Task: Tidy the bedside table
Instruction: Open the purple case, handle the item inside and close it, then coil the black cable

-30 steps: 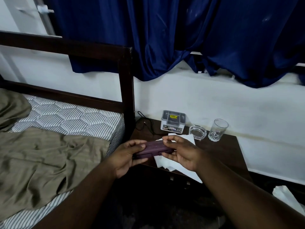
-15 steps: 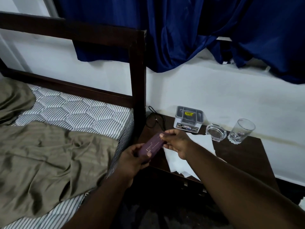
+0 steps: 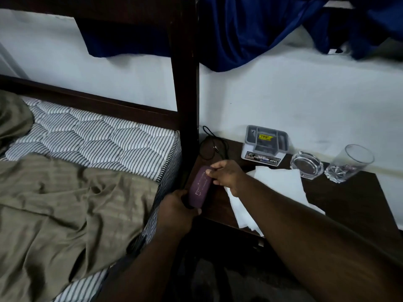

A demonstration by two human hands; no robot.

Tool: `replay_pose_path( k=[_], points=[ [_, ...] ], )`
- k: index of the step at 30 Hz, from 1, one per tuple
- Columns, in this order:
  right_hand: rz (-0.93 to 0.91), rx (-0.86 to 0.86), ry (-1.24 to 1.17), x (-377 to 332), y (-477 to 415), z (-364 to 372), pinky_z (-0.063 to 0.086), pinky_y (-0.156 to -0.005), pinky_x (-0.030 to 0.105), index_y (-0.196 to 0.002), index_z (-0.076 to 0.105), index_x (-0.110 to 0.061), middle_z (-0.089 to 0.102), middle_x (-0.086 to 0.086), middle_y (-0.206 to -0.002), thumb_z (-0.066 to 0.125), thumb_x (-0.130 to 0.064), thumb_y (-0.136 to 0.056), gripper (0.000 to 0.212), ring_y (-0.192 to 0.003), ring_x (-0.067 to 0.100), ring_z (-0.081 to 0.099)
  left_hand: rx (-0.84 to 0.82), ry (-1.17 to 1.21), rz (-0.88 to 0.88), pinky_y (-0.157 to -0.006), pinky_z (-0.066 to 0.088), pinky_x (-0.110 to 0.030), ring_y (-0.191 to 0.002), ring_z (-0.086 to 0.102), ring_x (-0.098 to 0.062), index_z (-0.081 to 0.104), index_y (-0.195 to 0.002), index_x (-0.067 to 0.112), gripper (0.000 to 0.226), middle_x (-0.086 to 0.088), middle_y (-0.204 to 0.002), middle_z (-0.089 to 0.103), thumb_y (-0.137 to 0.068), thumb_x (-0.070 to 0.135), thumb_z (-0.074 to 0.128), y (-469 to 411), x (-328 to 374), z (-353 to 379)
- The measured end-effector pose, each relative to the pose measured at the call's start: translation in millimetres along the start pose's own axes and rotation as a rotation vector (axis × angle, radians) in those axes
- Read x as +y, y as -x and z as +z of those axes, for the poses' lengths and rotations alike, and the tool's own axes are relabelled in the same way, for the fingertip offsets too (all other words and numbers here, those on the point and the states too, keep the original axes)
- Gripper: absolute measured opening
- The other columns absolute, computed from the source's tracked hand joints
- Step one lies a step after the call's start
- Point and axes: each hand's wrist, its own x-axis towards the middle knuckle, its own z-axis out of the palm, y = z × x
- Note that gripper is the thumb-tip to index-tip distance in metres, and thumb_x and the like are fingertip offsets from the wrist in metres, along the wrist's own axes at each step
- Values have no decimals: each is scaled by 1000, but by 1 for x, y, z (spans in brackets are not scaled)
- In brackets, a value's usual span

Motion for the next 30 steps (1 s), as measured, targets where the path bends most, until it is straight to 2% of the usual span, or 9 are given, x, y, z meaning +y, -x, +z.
replay_pose_path(
  k=[2,6,9,14,18,22,25,27,30],
  points=[
    [-16,-14,35,2,-6,4,58,-68,25,-123,65,3,65,13,-106,78,-6,-87,39,-94,24,66,-3,-35,-12,-83,57,-32,-92,74,-23,75,-115,13,57,-5,-102,80,-61,22,94,0,-1,1],
    [-60,-7,138,4,-16,12,60,-87,44,-117,68,-1,65,7,-87,80,-8,-85,35,-86,28,66,1,-73,-19,-83,58,-40,-93,74,-27,76,-110,15,55,-6,-100,79,-59,28,92,0,-2,1],
    [-65,21,163,5,-16,14,61,-89,49,-109,70,-4,65,3,-78,82,-9,-83,29,-83,27,66,1,-88,-16,-81,58,-40,-91,74,-28,77,-106,14,49,-7,-97,80,-60,25,92,0,-3,1],
    [-74,84,217,8,-17,15,60,-91,53,-93,72,-15,66,0,-81,89,-16,-75,25,-91,30,73,22,-113,-2,-79,60,-42,-89,74,-27,76,-107,20,61,-6,-98,78,-50,43,77,-4,-10,7],
    [-88,180,201,12,-15,4,60,-90,51,-78,65,-27,73,5,-92,91,-26,-68,28,-96,30,74,34,-127,7,-80,60,-43,-90,72,-31,71,-113,21,70,-9,-103,73,-48,45,81,2,-12,6],
    [-156,278,210,-9,-1,-21,62,-84,52,-71,66,-24,77,9,-88,88,-22,-72,22,-88,29,75,110,-197,52,-98,52,-44,-113,60,-39,59,-140,13,86,-18,-123,59,-63,34,92,13,4,2],
    [-201,332,255,-24,-2,-35,62,-82,52,-70,65,-25,77,8,-85,85,-18,-74,21,-83,31,76,181,-164,180,-98,51,-44,-112,60,-34,60,-141,15,77,-13,-122,61,-71,33,88,7,19,5],
    [-223,342,269,-30,-4,-40,62,-84,50,-74,66,-24,76,7,-85,84,-14,-75,21,-85,30,75,204,-123,251,-95,53,-42,-107,62,-28,64,-134,20,65,-7,-117,63,-73,31,85,-2,27,11],
    [-242,332,383,-31,-10,-40,58,-92,37,-100,72,-18,72,3,-93,84,-15,-78,25,-96,25,72,227,-89,322,-93,53,-42,-106,61,-25,66,-129,23,52,-3,-117,63,-79,31,79,-15,37,22]
  ],
)
